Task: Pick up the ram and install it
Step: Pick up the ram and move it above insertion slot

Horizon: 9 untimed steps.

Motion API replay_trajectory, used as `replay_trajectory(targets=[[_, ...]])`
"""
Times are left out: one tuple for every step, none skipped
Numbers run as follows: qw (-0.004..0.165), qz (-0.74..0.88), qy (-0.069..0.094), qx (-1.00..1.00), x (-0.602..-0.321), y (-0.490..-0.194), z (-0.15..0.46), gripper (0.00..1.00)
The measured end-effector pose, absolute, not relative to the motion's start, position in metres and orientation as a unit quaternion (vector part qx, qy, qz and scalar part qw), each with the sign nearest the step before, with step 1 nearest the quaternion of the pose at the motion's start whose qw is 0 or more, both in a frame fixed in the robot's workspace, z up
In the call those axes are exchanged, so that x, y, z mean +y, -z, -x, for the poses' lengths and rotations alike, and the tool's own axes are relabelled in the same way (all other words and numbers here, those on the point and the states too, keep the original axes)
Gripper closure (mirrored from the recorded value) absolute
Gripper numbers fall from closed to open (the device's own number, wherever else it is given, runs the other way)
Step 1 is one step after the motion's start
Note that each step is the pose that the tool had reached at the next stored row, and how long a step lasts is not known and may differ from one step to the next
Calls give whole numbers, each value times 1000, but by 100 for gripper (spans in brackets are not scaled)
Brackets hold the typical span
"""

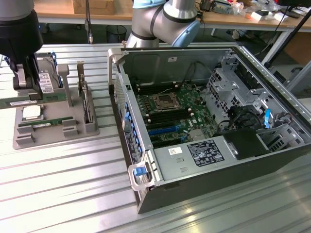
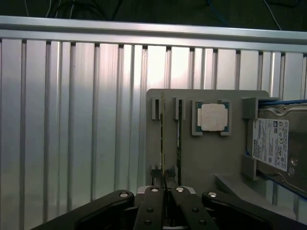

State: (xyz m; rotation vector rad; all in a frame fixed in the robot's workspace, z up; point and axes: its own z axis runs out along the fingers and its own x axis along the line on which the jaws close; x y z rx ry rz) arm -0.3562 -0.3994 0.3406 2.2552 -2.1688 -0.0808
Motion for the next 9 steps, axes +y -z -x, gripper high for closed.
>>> replay_trajectory(targets=[[6, -721, 26, -693, -399, -342, 356, 88], [6, -721, 26, -693, -399, -343, 356, 88], [6, -721, 26, -693, -399, -344, 356, 88], [6, -721, 26, -693, -399, -345, 356, 88], [6, -721, 26, -693, -399, -346, 356, 88], [6, -721, 26, -693, -399, -347, 356, 88], [6, -721, 26, -693, -399, -348, 356, 88], [6, -721, 26, -693, -399, -349, 356, 88], [6, -721, 26, -693, -399, -350, 356, 88]])
